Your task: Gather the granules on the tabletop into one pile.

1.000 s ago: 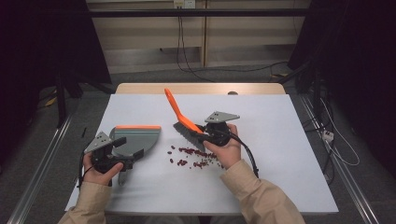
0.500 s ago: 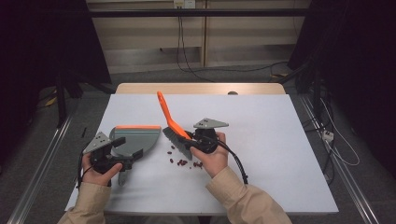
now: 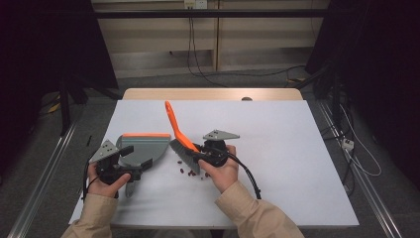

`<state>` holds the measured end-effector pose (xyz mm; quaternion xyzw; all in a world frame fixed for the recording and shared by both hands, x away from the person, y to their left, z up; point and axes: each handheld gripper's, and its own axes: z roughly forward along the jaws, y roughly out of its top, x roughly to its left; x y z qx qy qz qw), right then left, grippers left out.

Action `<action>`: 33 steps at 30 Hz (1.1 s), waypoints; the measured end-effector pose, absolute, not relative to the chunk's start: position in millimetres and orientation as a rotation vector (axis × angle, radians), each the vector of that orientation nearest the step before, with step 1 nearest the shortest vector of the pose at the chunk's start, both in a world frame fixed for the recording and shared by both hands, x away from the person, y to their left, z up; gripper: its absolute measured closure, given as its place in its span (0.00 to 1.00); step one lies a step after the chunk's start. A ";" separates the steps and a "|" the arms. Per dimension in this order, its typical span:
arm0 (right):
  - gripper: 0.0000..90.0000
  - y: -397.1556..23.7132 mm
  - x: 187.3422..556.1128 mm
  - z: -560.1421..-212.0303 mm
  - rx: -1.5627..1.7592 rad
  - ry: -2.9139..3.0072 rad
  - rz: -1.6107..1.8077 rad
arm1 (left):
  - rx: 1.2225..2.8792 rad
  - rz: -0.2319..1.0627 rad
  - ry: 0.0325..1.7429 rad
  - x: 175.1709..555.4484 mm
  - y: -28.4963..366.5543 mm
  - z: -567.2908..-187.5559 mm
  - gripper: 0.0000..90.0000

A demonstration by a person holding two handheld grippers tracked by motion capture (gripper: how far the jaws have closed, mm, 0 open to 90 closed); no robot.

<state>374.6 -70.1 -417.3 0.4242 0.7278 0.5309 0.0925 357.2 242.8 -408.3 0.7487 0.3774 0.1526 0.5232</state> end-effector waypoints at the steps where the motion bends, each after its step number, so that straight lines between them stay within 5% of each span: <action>1: 0.79 -69.5 374.6 -417.8 1.265 2.158 1.579 | 1.792 0.365 0.904 357.2 242.8 -408.3 0.07; 33: 0.79 -44.4 369.6 -432.6 1.363 2.144 1.635 | 1.798 0.366 0.899 357.1 242.1 -408.2 0.07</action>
